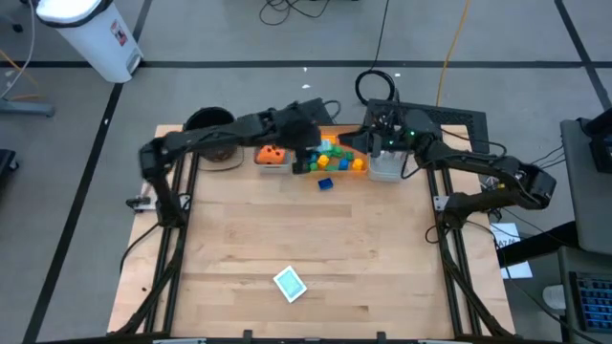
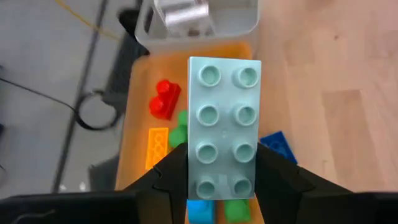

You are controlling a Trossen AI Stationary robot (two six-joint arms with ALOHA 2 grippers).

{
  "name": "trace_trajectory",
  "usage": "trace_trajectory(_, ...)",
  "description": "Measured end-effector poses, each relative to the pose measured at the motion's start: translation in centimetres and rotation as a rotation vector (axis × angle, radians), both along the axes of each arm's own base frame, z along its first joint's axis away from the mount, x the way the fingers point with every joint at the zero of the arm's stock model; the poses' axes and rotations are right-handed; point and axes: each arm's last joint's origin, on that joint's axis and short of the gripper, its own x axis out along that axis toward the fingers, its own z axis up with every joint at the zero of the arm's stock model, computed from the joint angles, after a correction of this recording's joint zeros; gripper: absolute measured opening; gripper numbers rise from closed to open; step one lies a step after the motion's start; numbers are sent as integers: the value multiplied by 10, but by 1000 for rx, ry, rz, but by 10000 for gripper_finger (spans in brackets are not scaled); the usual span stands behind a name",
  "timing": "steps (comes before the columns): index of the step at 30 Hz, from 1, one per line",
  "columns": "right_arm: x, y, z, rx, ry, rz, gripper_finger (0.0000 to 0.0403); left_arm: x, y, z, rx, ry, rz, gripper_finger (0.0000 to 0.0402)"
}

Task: Pick & Place Toys
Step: Put the light blue game piece into the orange bin

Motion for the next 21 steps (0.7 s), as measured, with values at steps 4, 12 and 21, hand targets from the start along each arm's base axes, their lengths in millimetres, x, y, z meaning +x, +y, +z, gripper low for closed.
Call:
trace_trajectory(4, -2, -4, -6, 7, 54, -16, 258, 19, 31, -15, -77, 69, 46, 165)
trace_trajectory(12, -9, -15, -8, -37, 77, -67, 258, 20, 79, -39, -173, 127, 122, 150)
trace_trajectory(21, -14, -22, -15, -31, 140, -99, 258, 9, 107, -64, -214, 189, 189, 163)
